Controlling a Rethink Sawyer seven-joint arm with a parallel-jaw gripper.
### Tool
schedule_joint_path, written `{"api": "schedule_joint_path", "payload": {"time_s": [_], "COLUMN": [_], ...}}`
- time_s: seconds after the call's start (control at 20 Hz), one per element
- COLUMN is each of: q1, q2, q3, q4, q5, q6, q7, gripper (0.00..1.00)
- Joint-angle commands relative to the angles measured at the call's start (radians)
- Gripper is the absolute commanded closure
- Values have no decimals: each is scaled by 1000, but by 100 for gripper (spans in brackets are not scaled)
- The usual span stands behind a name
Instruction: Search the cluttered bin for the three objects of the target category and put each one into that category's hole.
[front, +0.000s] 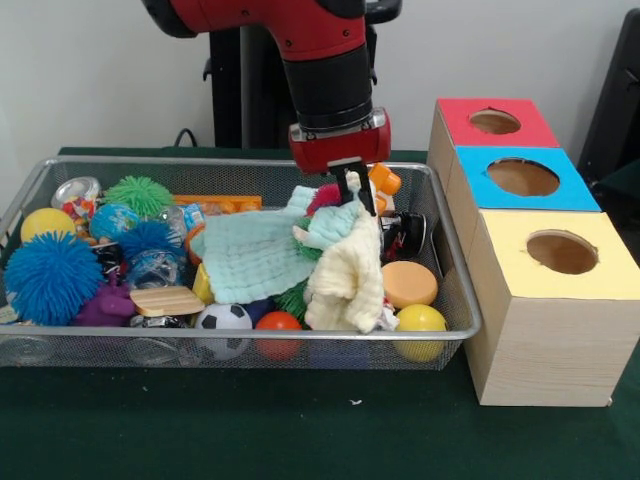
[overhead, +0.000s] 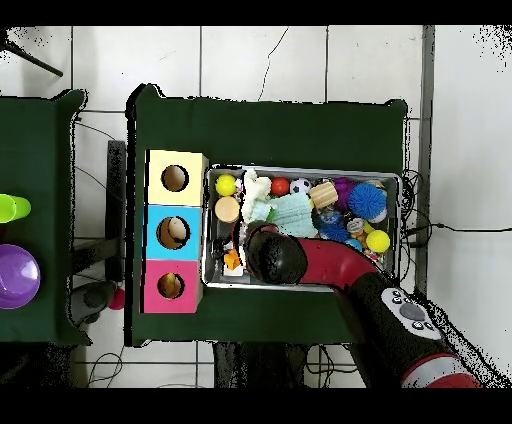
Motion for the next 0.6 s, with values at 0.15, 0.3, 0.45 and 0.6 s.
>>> {"api": "schedule_joint_path", "payload": {"time_s": [0.15, 0.3, 0.45, 0.6], "q1": [42, 61, 79, 104], "q2": [-50, -65, -70, -84], "q3": [-22, -24, -30, -41], "q4": [75, 82, 82, 84], "q5": [115, 140, 167, 192], "q6": [-19, -17, -15, -13], "q7": [265, 268, 266, 271], "gripper": [100, 100, 100, 100]}}
